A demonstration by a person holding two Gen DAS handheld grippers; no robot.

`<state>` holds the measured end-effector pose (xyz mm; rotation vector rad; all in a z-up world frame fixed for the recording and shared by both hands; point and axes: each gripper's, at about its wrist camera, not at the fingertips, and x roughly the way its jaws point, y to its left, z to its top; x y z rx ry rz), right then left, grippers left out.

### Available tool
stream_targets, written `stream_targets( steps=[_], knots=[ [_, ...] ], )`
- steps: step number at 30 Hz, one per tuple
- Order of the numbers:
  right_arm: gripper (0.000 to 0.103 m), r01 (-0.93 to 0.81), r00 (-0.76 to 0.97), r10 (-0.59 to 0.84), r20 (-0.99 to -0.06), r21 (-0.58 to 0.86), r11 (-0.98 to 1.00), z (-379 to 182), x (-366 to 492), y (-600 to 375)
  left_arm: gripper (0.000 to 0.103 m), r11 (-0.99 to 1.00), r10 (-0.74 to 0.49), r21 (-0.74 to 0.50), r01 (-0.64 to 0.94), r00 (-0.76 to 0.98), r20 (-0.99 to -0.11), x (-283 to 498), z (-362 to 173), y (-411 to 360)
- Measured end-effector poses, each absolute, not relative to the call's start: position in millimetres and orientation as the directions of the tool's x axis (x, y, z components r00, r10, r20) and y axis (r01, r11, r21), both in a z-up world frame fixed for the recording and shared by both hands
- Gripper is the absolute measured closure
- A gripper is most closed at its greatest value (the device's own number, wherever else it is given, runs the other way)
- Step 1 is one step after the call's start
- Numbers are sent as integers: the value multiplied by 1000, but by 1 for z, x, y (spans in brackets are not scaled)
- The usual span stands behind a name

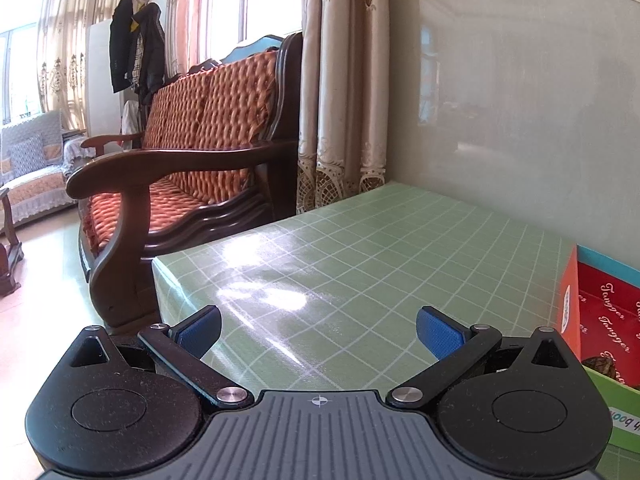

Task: Organize fruits
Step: 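Carry the carrot piece with the right tool over the red box and open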

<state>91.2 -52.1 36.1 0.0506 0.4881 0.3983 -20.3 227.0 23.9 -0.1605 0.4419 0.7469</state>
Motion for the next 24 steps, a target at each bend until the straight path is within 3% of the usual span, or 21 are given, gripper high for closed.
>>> stream_targets(
  steps=[15,24],
  knots=[
    [72,-427,745,427,-513,126,896,17,100,-11,0,697,646,23,-716,615,-452,-28,19,248],
    [68,-426,752,424,-505,118,897,17,99,-8,0,692,650,23,-722,608,-456,-29,19,251]
  ],
)
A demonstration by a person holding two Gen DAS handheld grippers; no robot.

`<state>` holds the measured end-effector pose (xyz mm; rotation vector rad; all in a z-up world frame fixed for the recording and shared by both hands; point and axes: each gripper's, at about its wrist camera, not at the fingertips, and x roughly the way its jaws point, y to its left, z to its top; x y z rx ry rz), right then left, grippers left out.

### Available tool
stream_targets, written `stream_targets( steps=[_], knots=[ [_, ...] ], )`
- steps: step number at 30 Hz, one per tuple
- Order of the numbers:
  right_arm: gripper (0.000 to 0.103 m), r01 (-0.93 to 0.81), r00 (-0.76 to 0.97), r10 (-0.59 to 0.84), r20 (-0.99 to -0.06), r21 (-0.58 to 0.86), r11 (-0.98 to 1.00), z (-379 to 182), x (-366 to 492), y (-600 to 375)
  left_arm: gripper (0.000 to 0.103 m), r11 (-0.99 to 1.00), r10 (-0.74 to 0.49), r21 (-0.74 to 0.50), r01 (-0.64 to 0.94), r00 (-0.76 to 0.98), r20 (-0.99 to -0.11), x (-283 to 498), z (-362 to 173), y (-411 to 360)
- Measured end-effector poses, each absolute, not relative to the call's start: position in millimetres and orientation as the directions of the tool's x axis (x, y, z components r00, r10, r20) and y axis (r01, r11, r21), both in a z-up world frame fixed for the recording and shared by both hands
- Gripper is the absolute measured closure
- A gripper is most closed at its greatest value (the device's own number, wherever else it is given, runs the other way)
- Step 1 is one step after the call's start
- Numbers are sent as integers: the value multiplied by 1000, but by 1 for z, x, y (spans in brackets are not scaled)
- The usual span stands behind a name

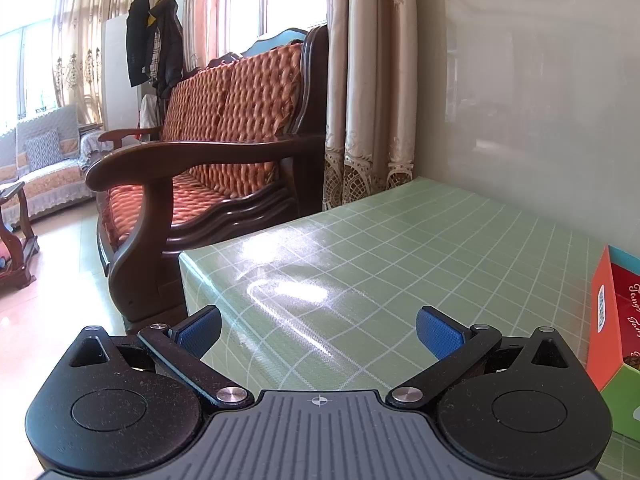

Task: Organize fruits
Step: 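Carry the carrot piece with the right tool over the red box and open, then move the left tool to the cut brown-orange fruit piece and grasp it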

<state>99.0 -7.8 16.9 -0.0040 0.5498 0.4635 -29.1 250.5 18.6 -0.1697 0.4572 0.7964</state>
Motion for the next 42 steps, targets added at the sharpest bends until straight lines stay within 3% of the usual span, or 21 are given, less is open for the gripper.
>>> stream_targets(
  steps=[12,16,36,39,42],
  knots=[
    [63,-372,783,394,-481,144,917,24,99,-28,0,708,642,32,-706,623,-447,-27,20,239],
    [34,-352,807,371,-458,131,927,28,96,-35,0,712,639,37,-701,626,-446,-25,21,235],
    [14,-162,885,193,-424,109,981,44,85,-99,0,777,592,73,-625,688,-419,-5,27,184],
    [3,-118,897,151,-415,104,987,47,81,-113,0,796,576,80,-600,709,-407,0,27,170],
    [3,-81,905,118,-409,105,991,50,77,-131,0,816,558,96,-570,733,-390,5,28,154]
  ],
)
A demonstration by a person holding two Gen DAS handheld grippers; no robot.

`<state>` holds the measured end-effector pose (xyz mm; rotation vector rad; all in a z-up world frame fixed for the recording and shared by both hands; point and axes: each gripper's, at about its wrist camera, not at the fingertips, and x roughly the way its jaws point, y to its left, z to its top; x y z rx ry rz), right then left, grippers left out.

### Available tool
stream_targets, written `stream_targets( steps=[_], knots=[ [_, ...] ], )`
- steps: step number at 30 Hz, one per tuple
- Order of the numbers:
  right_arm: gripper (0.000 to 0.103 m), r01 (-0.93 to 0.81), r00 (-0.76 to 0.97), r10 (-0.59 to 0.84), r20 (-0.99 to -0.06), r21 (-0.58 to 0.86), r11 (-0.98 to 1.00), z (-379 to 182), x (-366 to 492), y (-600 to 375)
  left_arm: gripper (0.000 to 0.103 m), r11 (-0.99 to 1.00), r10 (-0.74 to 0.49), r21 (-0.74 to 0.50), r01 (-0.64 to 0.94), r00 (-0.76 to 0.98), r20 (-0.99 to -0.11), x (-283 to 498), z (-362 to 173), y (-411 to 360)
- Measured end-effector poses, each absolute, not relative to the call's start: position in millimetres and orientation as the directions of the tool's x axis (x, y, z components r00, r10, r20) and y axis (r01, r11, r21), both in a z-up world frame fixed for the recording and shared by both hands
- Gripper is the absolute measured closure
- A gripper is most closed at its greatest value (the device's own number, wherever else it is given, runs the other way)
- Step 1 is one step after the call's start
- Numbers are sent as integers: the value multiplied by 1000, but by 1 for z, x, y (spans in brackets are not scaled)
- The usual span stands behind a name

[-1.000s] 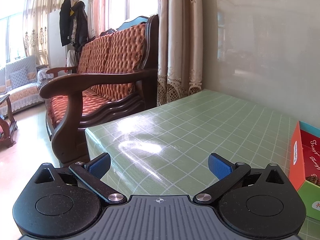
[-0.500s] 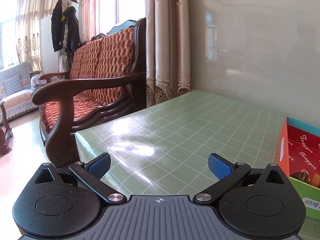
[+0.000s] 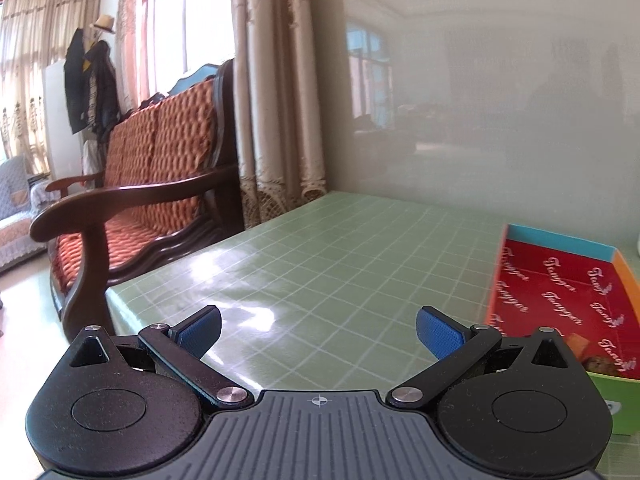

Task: Organize fruits
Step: 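Move the left tool to the cut brown-orange fruit piece and grasp it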

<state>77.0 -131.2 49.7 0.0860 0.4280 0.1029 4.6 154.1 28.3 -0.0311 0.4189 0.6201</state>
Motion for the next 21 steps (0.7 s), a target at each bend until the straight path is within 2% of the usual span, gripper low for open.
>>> stream_targets(
  steps=[11,21],
  knots=[
    [0,98,909,-31,-416,140,985,51,59,-203,0,907,421,128,-402,847,-324,15,32,84],
    [0,222,906,-139,-401,167,961,50,36,-262,0,976,193,152,-155,941,-277,26,35,7]
  ],
)
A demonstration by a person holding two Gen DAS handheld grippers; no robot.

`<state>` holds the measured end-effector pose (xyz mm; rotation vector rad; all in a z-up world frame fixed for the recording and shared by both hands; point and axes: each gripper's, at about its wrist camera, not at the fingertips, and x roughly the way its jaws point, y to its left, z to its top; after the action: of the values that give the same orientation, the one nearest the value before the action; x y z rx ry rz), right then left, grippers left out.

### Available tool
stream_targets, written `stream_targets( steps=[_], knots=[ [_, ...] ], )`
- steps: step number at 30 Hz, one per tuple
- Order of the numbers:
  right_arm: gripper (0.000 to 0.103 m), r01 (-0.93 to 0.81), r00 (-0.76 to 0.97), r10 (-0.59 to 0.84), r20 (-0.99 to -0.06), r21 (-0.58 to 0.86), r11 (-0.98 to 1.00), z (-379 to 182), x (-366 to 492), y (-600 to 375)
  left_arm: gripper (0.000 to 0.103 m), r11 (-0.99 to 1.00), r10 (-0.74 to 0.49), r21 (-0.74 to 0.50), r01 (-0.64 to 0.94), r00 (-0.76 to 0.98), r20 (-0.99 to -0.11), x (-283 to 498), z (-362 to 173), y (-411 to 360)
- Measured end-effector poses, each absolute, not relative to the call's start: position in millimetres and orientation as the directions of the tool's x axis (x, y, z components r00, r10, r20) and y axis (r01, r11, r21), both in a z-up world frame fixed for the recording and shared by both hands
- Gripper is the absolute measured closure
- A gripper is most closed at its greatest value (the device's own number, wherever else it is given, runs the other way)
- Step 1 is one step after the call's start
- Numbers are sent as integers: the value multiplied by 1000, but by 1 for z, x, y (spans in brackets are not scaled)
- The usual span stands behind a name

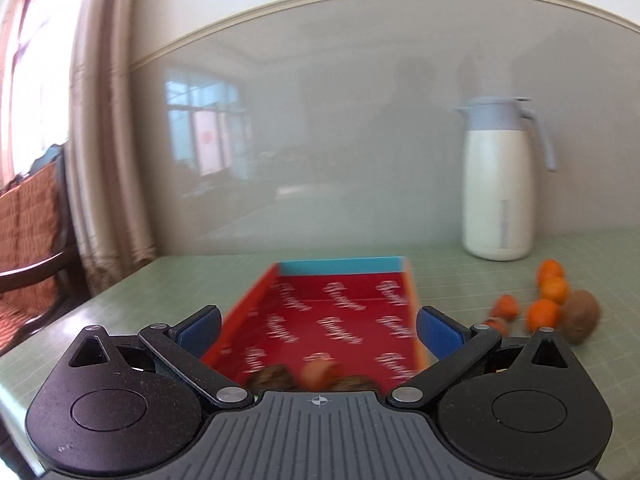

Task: Organize fruits
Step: 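Move the left tool to the cut brown-orange fruit piece and grasp it, then carry the fruit piece with the left tool into the box and open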

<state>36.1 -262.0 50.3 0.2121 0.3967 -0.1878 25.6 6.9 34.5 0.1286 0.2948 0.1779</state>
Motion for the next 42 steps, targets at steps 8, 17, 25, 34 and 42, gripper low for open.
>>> stream_targets(
  steps=[8,17,25,34,42],
  knots=[
    [0,290,897,-207,-390,168,942,49,20,-296,0,974,68,228,2,952,-298,40,27,-50],
    [0,460,832,-387,-397,102,882,45,4,-328,0,963,17,257,82,932,-363,61,16,-86],
    [0,459,832,-385,-400,105,882,42,-1,-335,1,970,-21,209,126,897,-442,104,3,-106],
    [0,457,841,-392,-372,103,883,48,-8,-336,34,983,-66,106,150,825,-561,141,-13,-98],
    [0,453,843,-386,-374,110,884,48,-7,-337,70,985,-110,43,167,800,-590,146,-18,-94]
  ],
)
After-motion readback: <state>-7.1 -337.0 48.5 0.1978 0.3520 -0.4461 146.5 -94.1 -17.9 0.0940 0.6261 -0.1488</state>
